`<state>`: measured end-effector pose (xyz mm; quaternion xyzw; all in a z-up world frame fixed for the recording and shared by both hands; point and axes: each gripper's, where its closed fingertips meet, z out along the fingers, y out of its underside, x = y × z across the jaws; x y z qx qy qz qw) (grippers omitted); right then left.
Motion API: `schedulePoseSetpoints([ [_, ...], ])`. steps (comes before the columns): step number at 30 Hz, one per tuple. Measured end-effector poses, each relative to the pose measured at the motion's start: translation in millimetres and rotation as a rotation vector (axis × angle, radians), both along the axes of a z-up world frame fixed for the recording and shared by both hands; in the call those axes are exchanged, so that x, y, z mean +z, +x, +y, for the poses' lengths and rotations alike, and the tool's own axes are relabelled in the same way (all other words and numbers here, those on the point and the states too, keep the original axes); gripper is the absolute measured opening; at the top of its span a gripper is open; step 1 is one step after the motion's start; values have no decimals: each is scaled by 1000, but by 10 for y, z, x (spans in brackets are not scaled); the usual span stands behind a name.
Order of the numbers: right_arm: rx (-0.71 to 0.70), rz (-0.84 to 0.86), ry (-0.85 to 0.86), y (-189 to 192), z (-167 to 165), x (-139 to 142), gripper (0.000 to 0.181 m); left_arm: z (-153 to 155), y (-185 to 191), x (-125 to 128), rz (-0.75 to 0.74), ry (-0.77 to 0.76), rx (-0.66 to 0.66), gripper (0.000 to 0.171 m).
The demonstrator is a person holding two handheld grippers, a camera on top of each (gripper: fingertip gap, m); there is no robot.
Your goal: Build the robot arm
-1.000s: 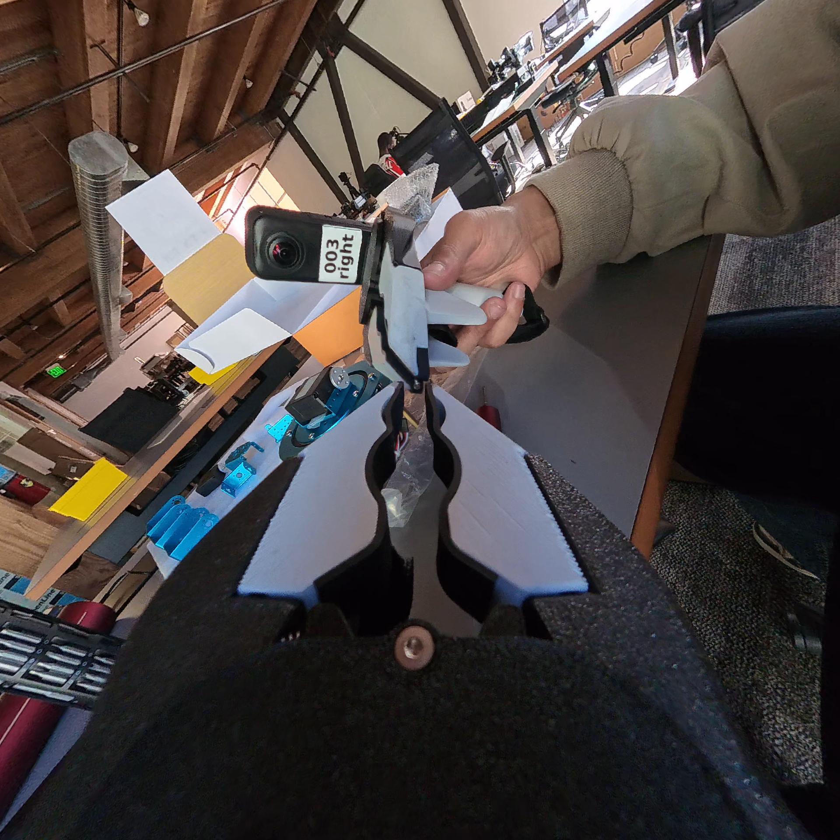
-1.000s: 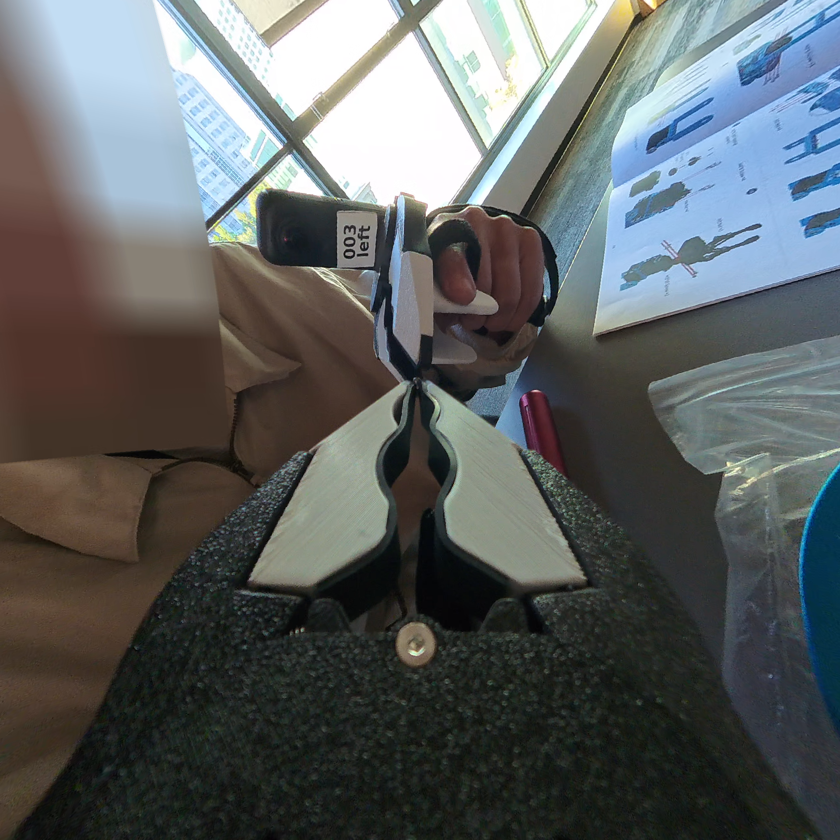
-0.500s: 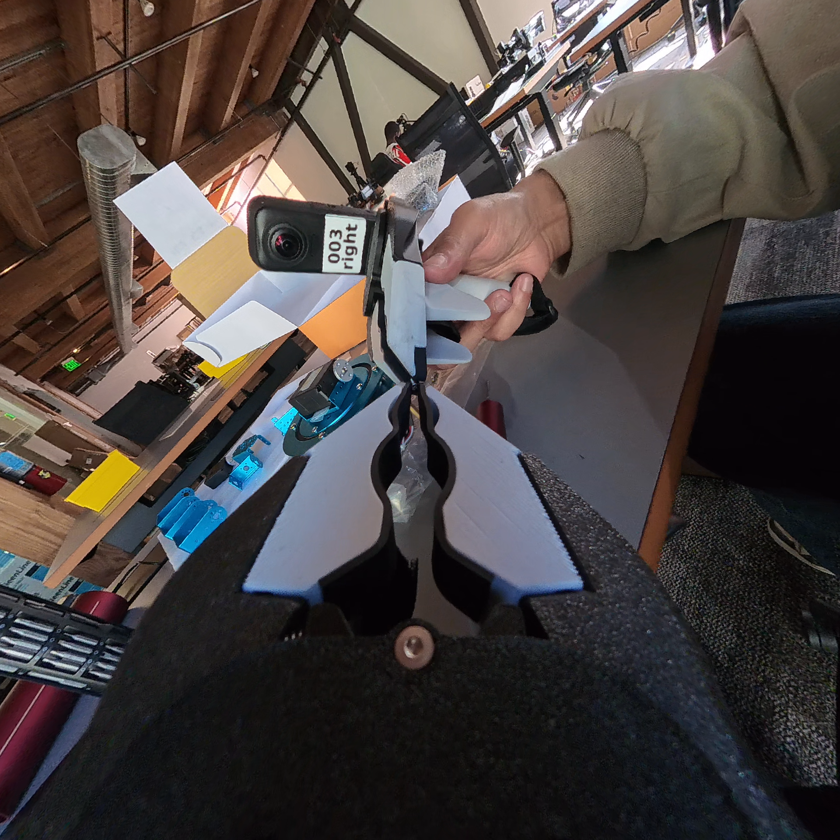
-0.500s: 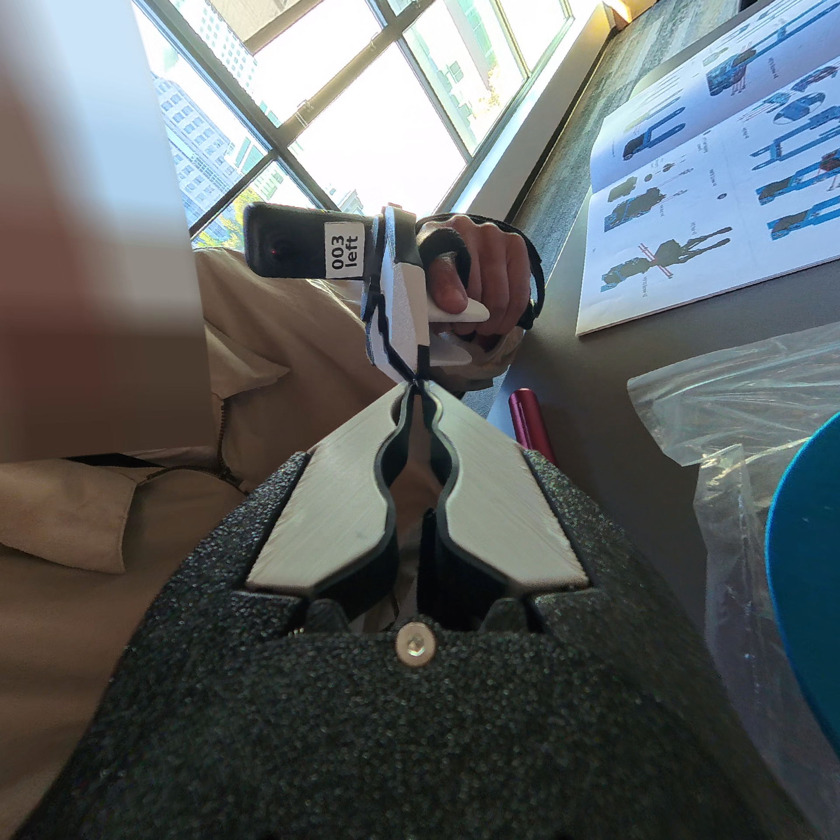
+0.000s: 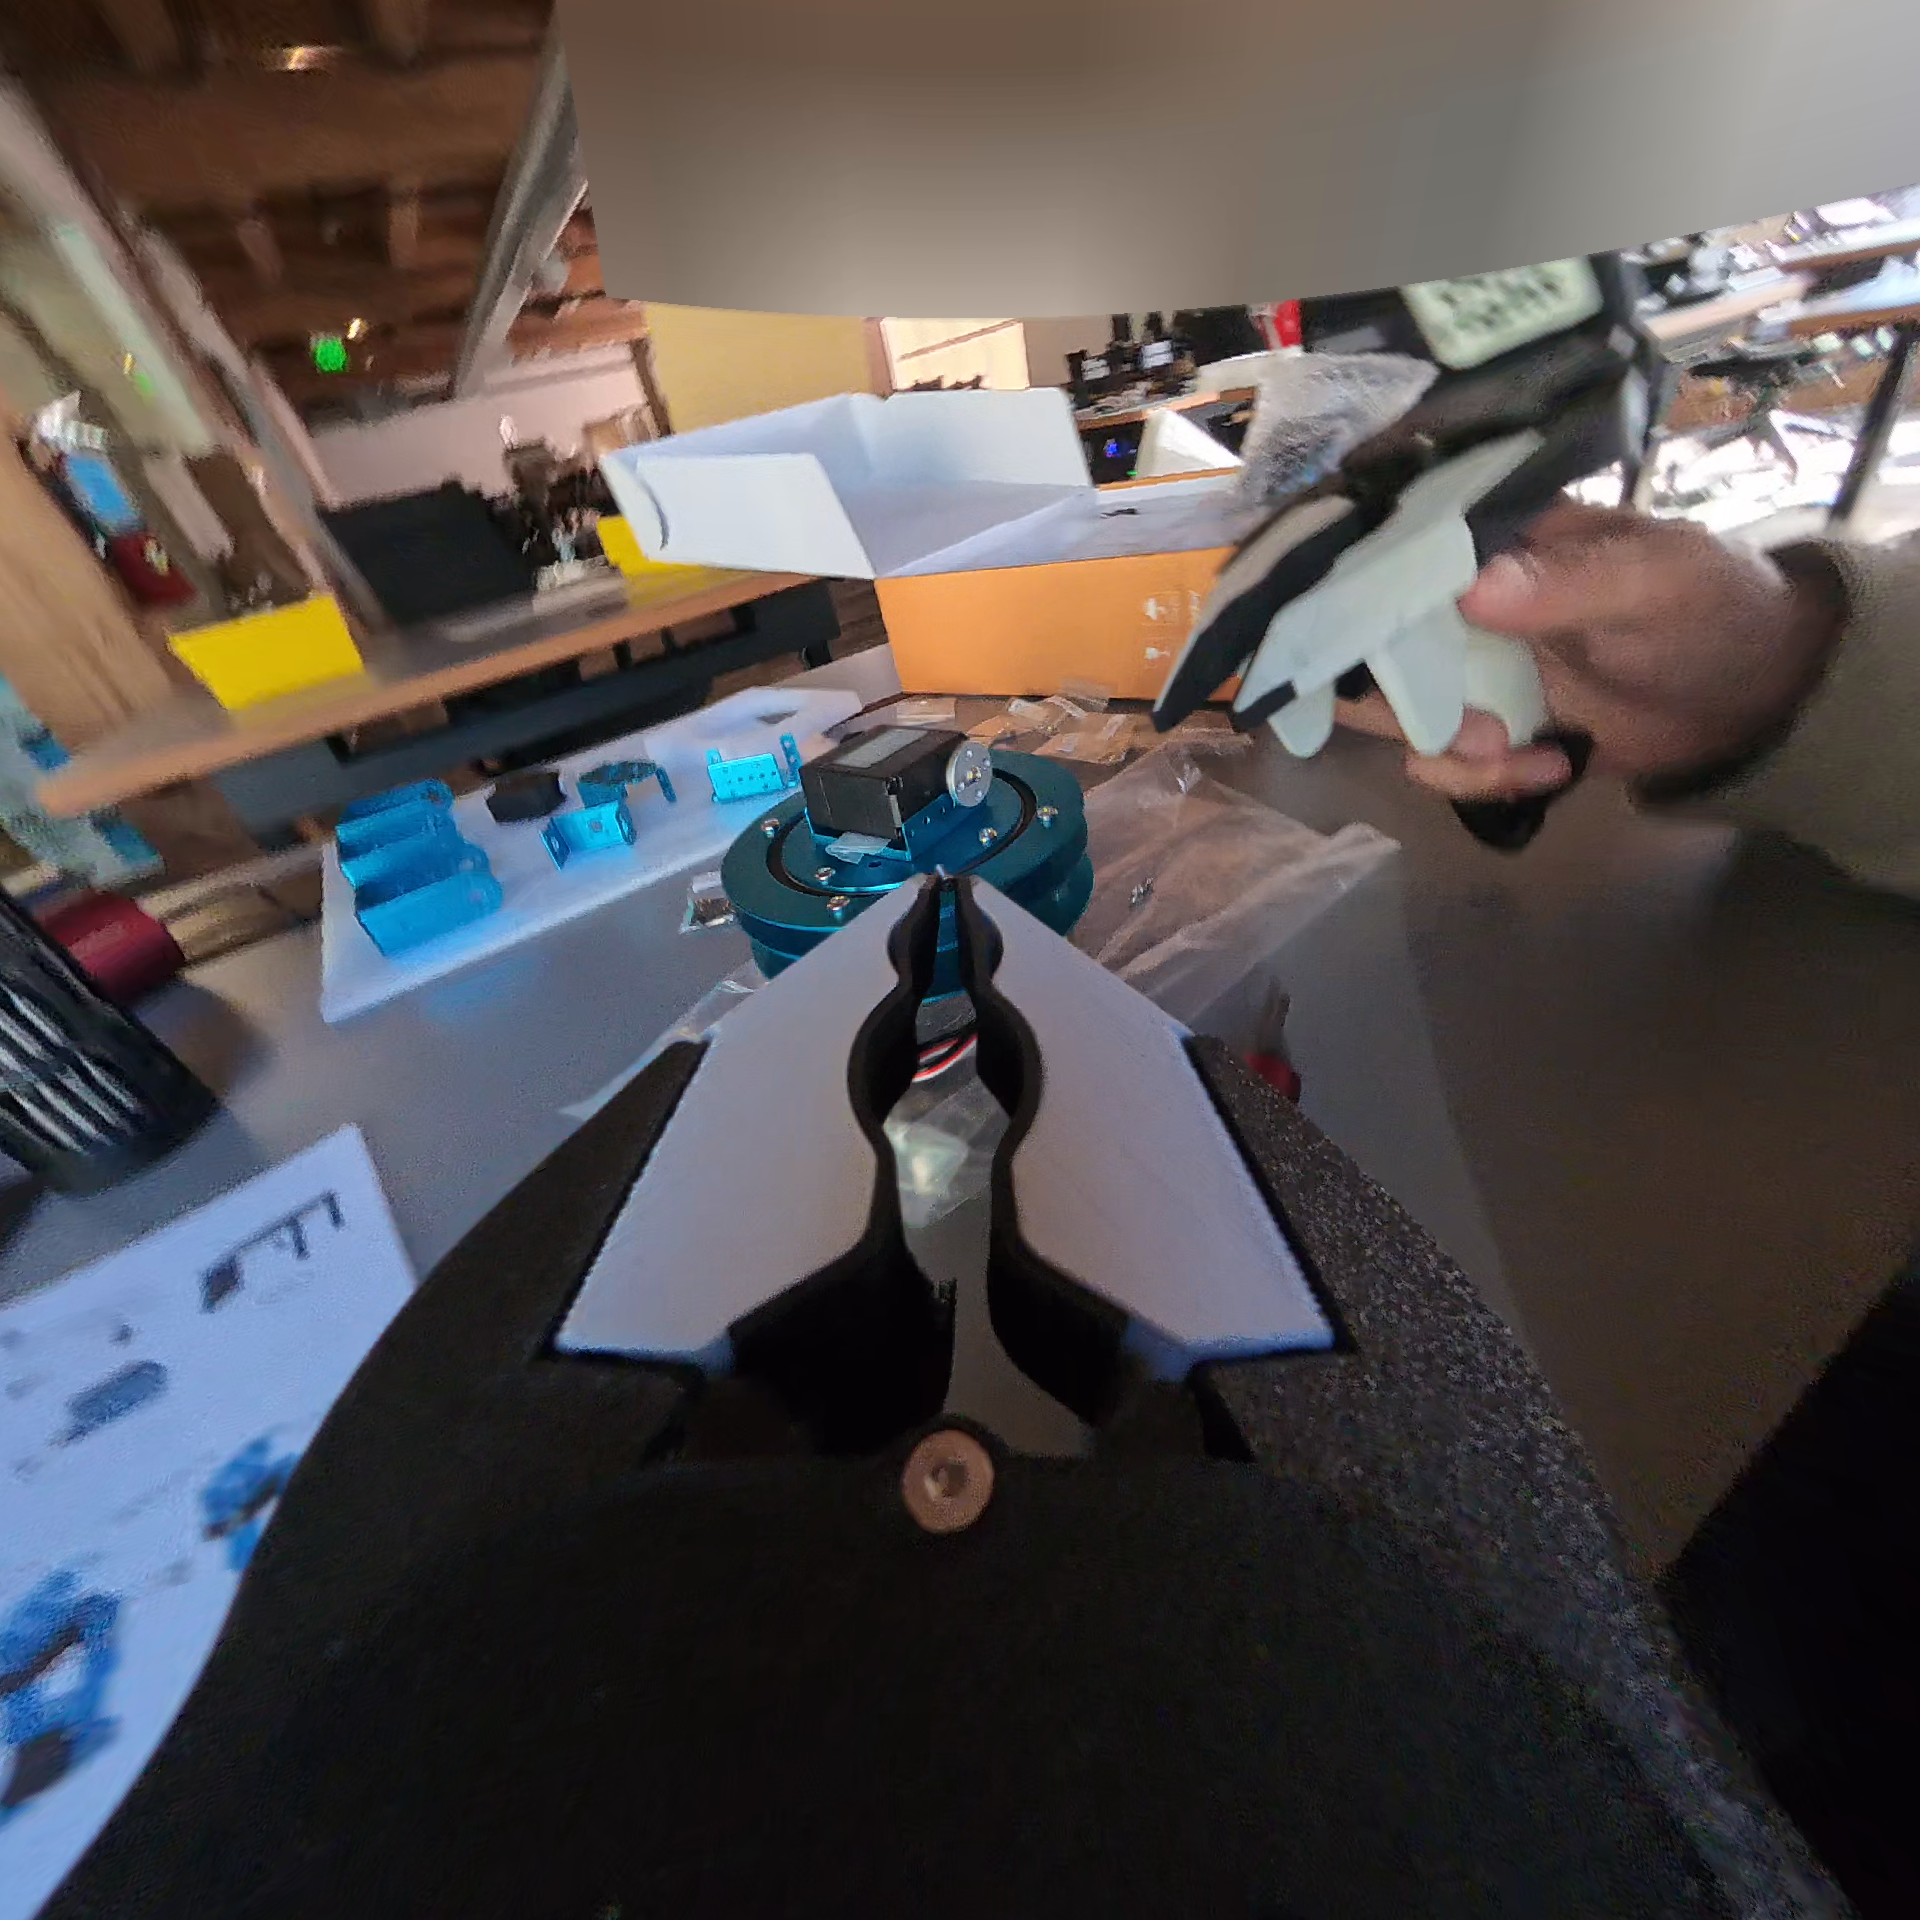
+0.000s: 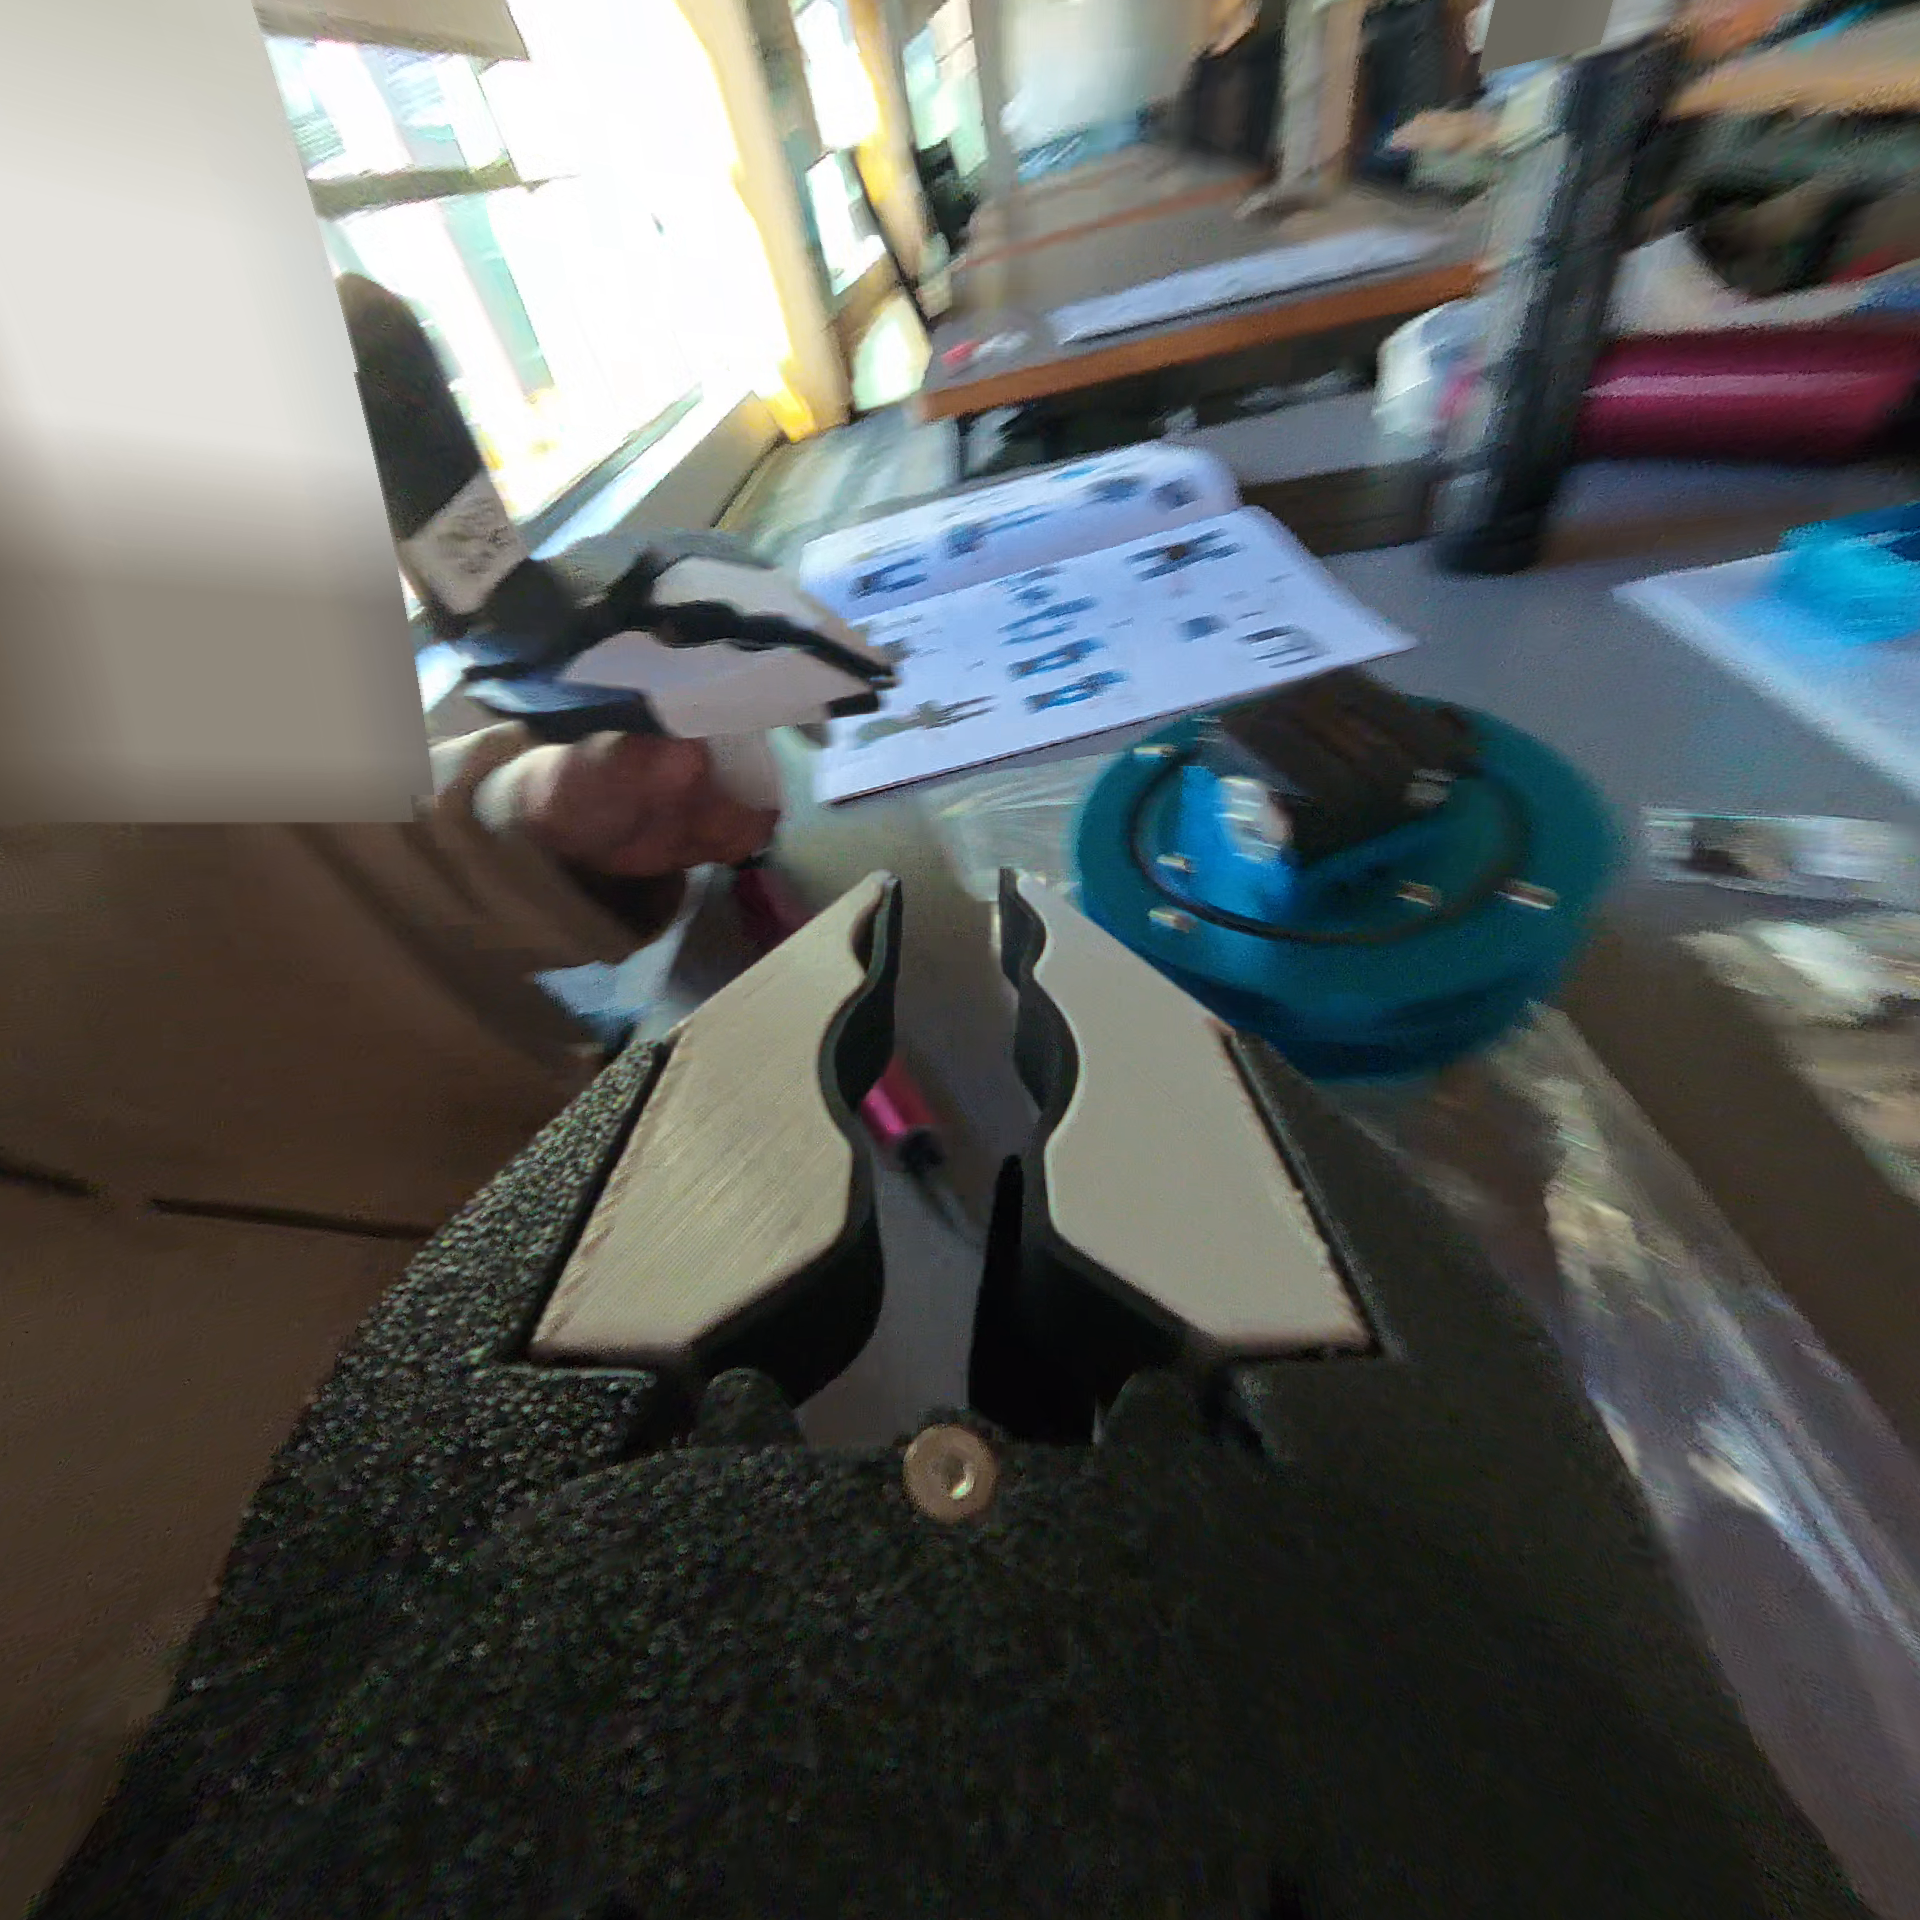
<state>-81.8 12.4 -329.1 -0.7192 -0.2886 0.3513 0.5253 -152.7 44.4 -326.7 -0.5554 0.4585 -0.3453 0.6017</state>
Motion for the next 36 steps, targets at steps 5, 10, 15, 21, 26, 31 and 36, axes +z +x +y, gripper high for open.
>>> schedulePoseSetpoints([
  [5,-147,-39,130,278,133,64,24,65,325,14,41,-118,160,1],
  [10,-136,109,31,348,236,7,37,54,412,34,51,-177,216,1],
  [15,-151,23,-20,472,437,148,48,221,367,-150,173,-126,264,1],
  [21,36,-358,-231,330,660,270,33,224,512,-8,134,-163,117,0],
  [26,219,-368,-209,59,1044,665,23,333,560,-24,188,-109,185,0],
  [31,248,-288,-187,-39,1431,551,15,233,649,-208,278,-87,173,0],
  [36,366,-343,-214,23,1314,392,17,200,711,-331,348,-39,140,0],
])
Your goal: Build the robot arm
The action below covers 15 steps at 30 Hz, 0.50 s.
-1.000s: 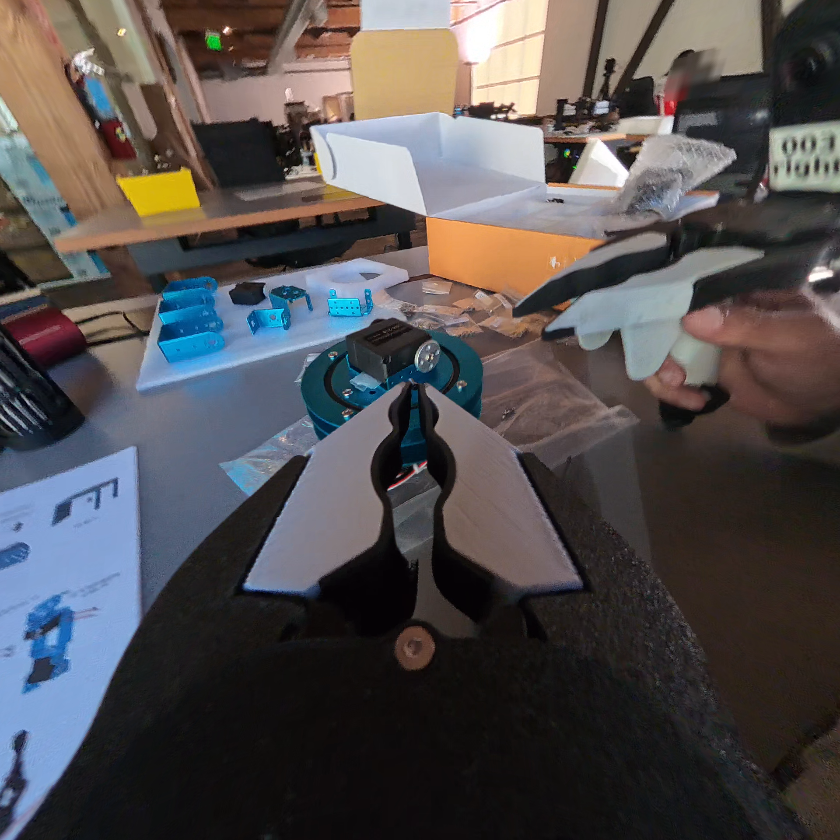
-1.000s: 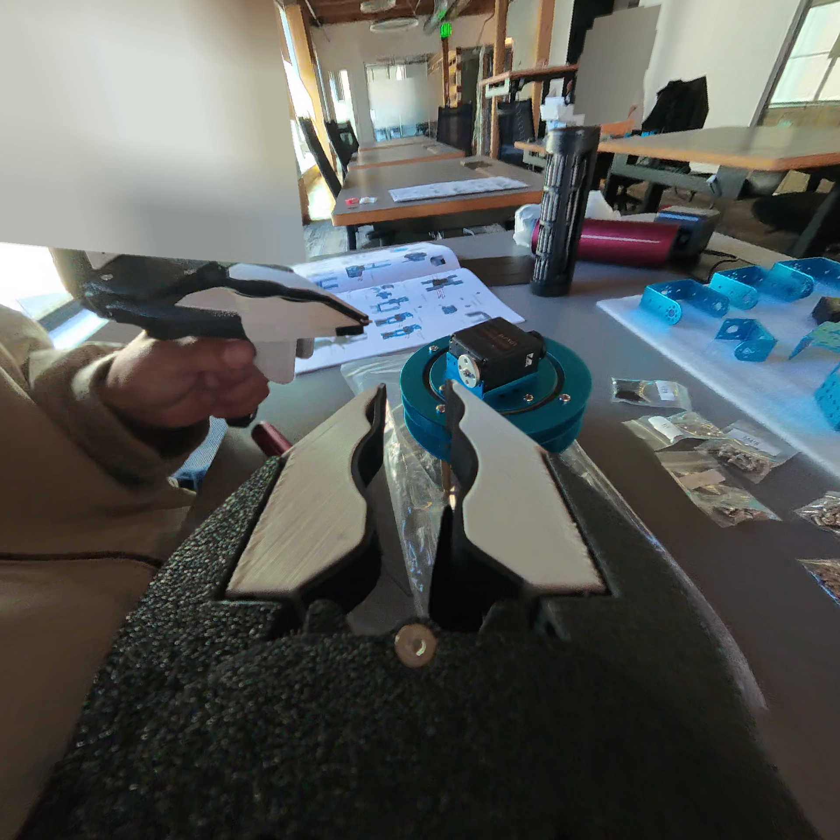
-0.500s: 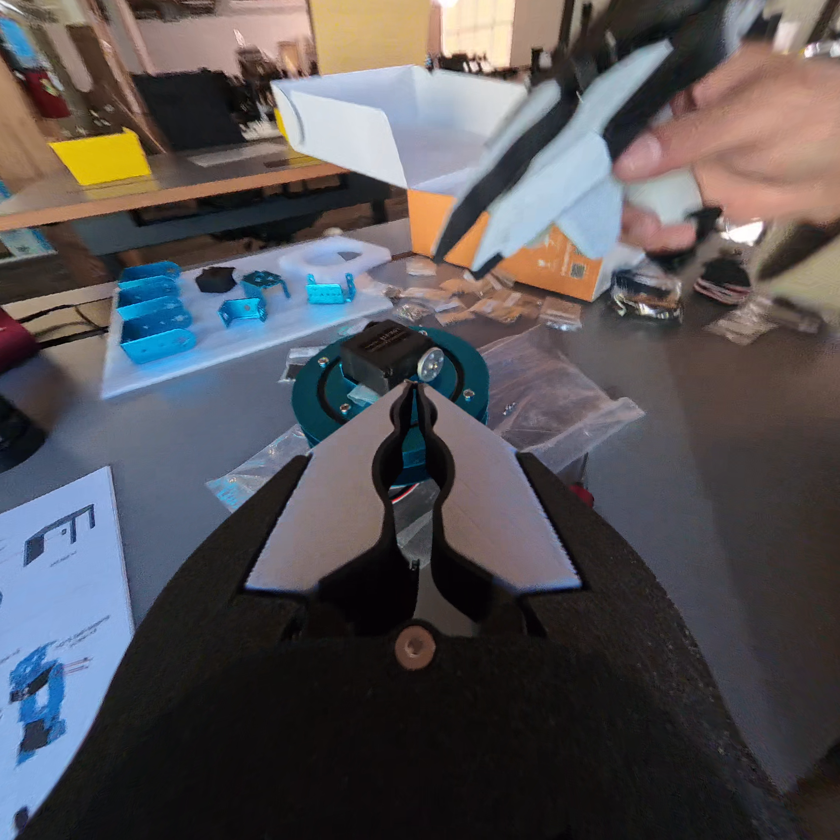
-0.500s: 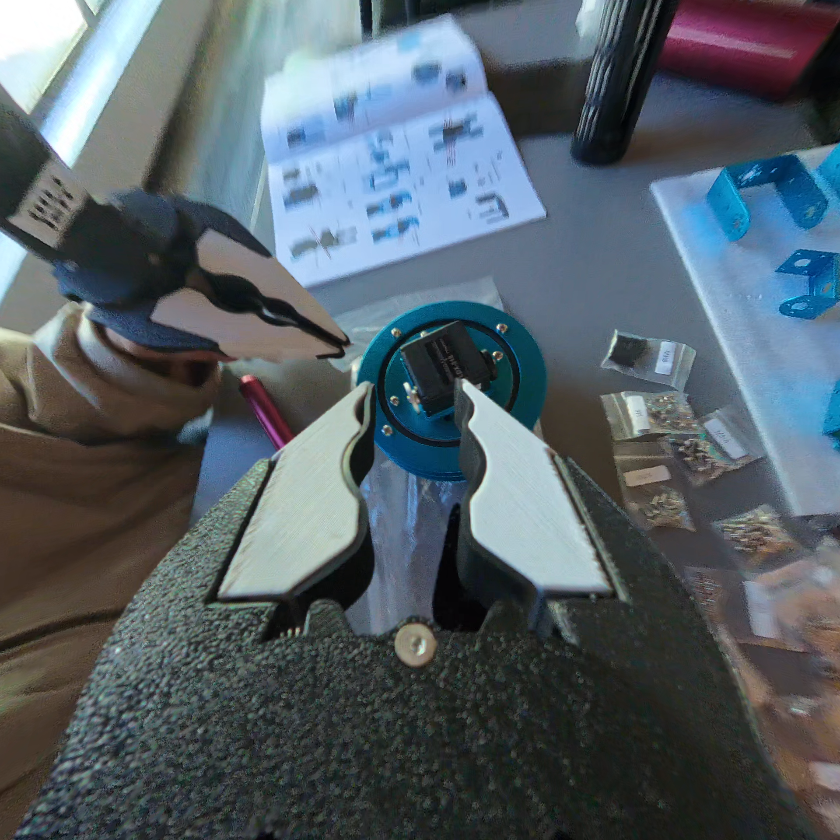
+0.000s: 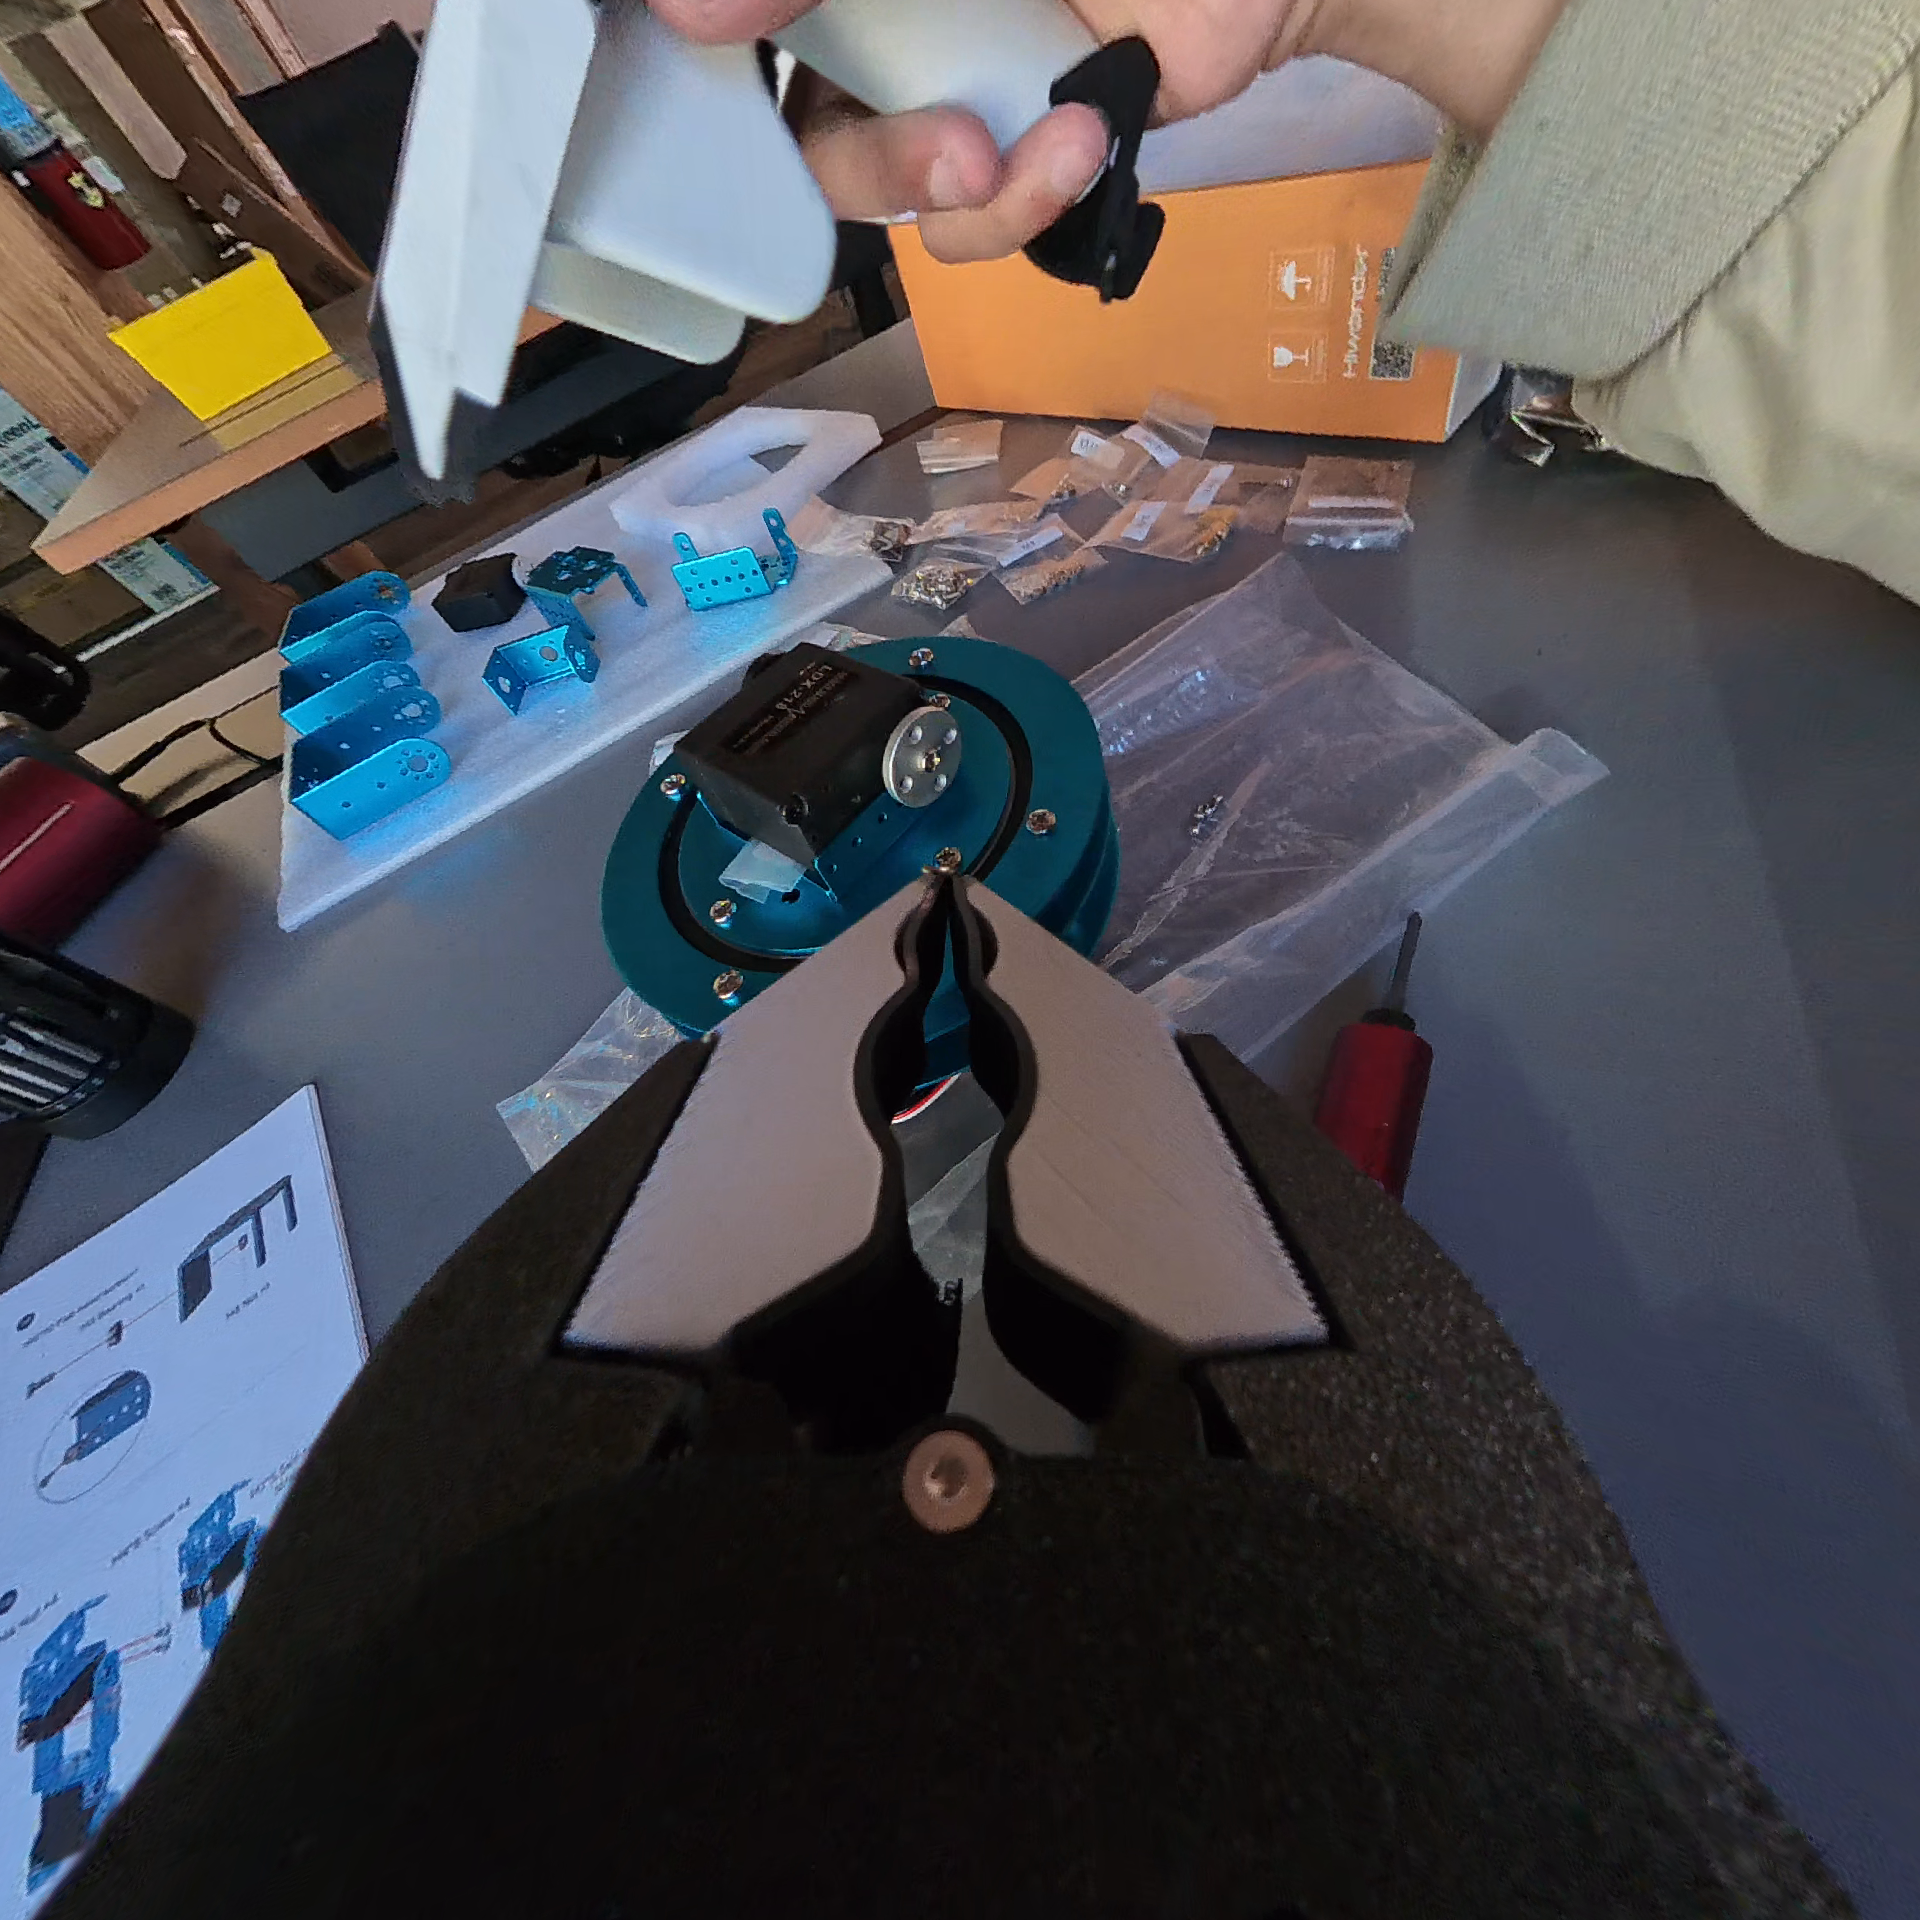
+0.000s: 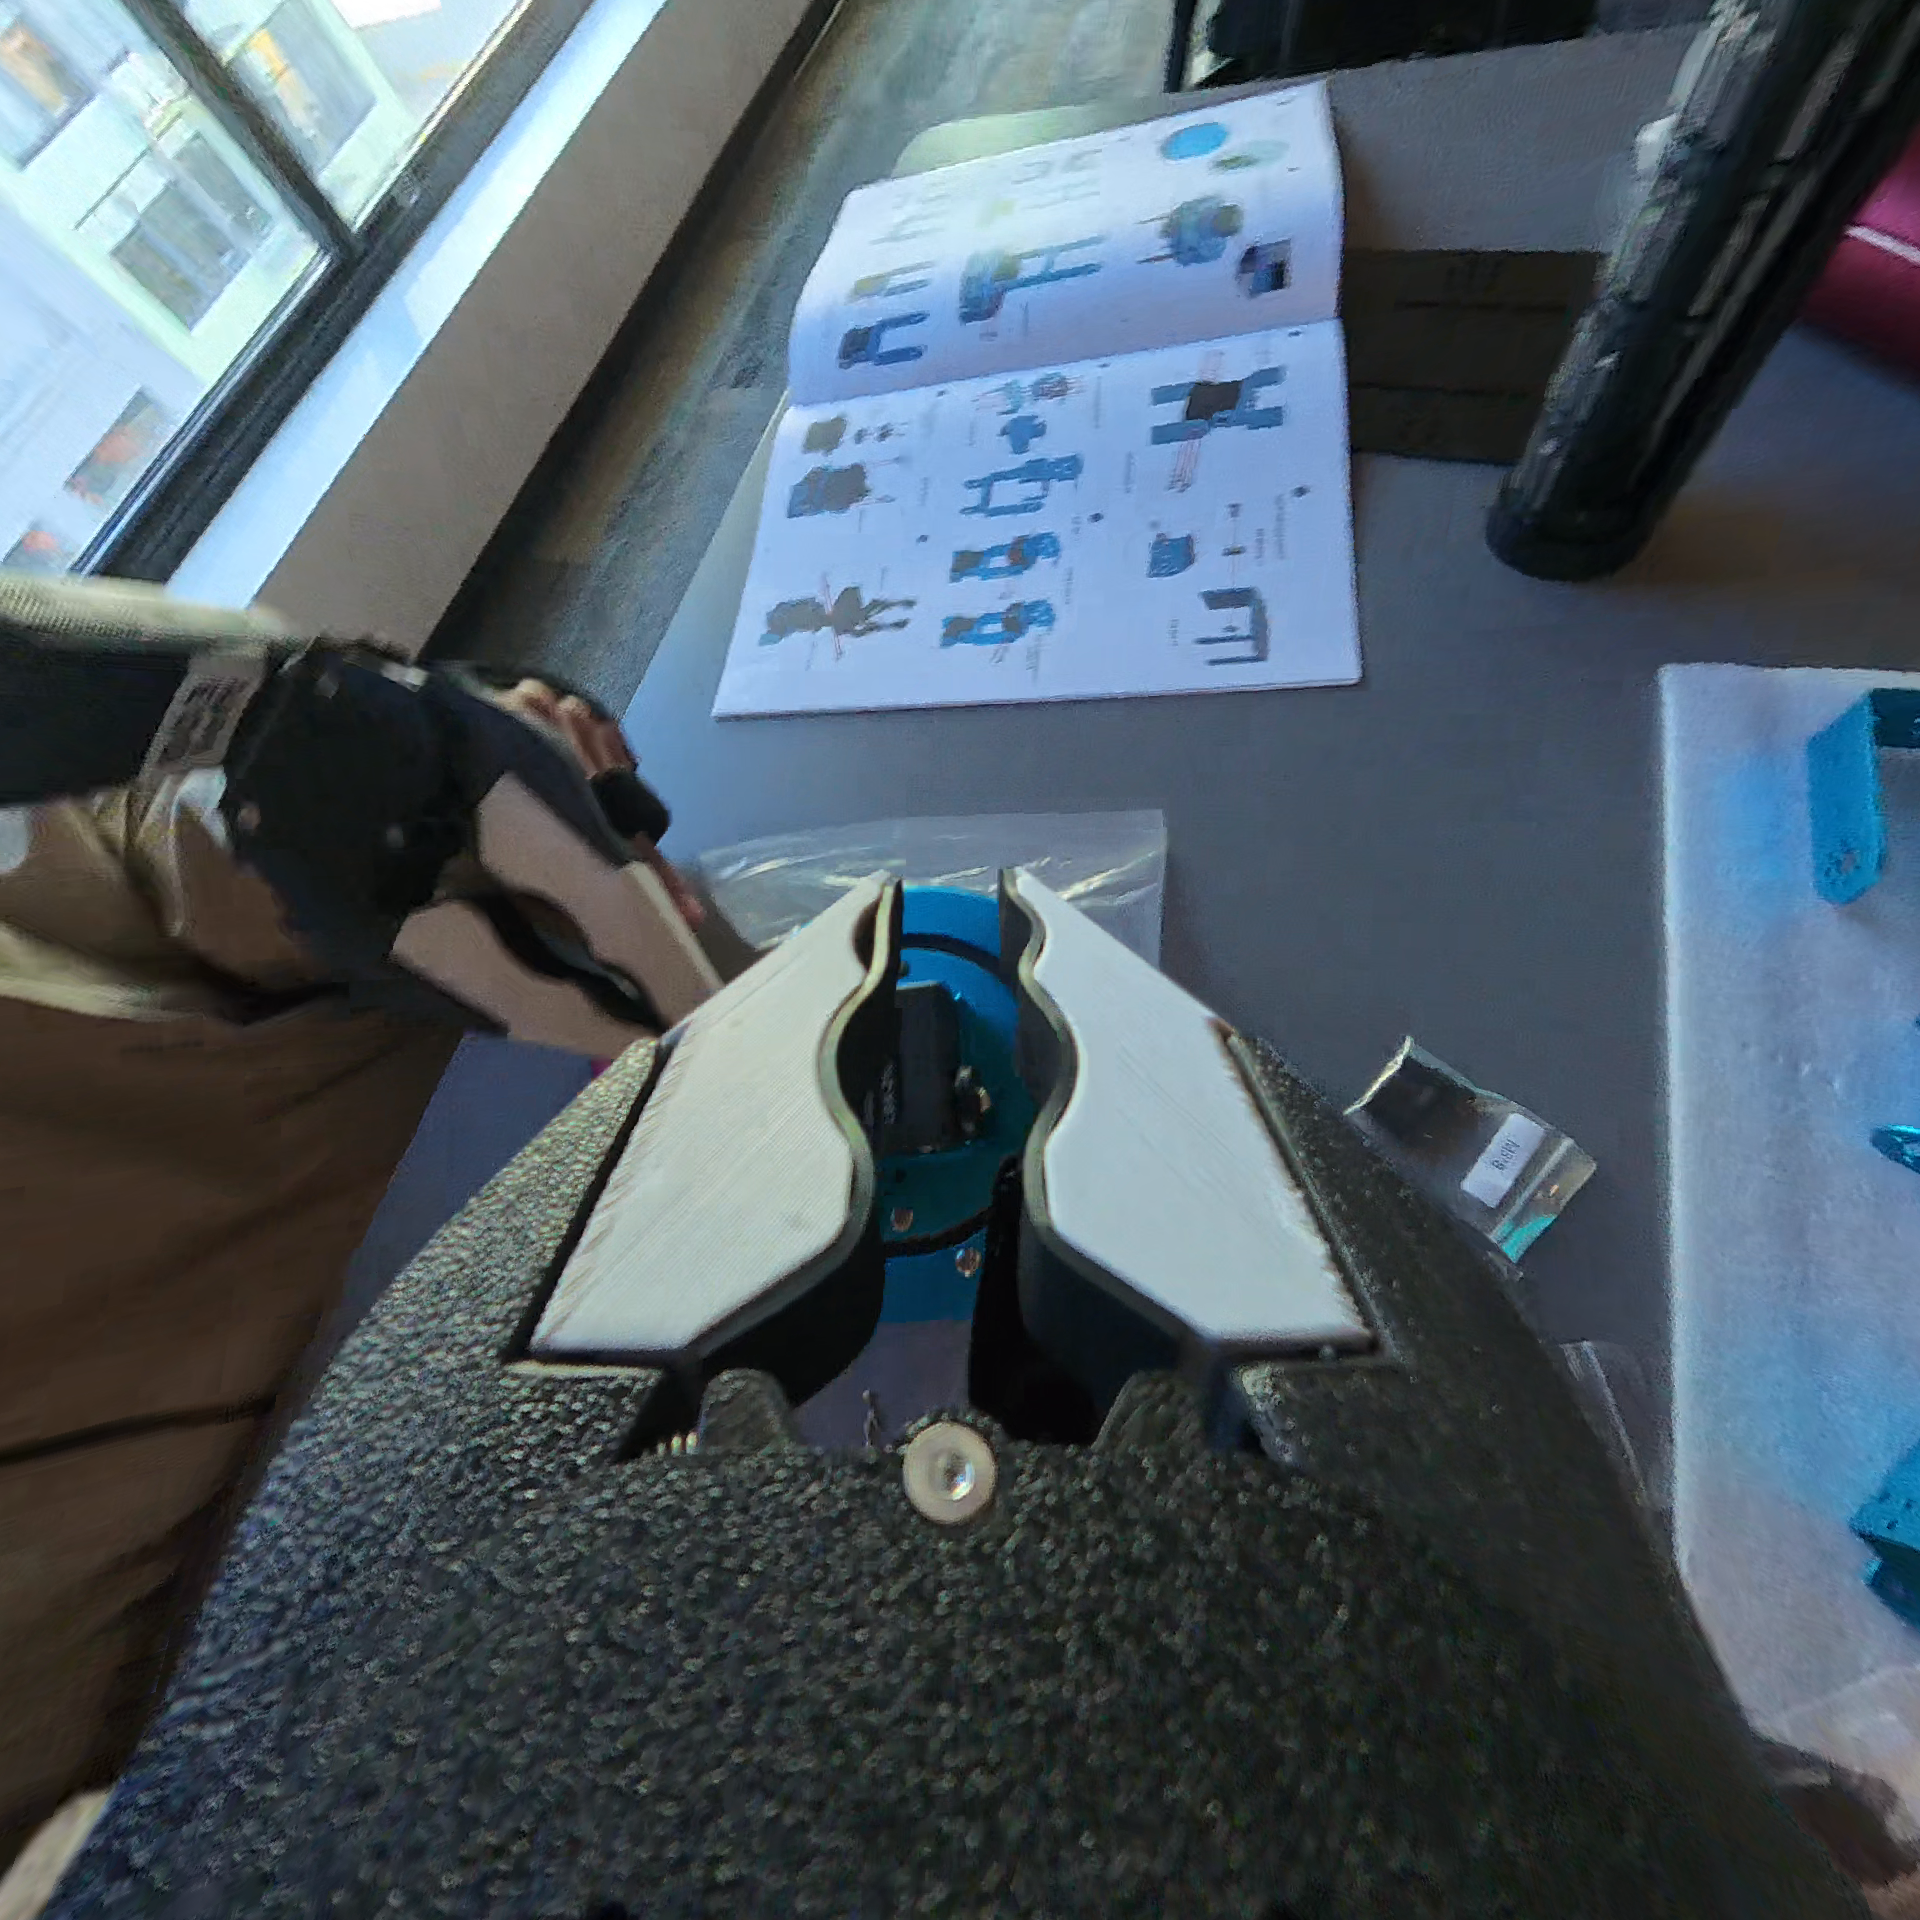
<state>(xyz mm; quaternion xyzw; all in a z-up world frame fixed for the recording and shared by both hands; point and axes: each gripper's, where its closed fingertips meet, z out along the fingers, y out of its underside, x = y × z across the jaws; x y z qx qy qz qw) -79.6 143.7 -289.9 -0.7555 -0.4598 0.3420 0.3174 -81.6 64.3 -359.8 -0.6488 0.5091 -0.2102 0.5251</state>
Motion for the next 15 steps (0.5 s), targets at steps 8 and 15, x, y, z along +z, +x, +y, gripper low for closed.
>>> schedulePoseSetpoints([
  [8,80,-23,-3,57,-36,-171,31,41,-41,115,-10,-78,-100,0],
  [15,100,-89,-28,22,-32,-419,54,101,-37,30,60,-168,-131,0],
])
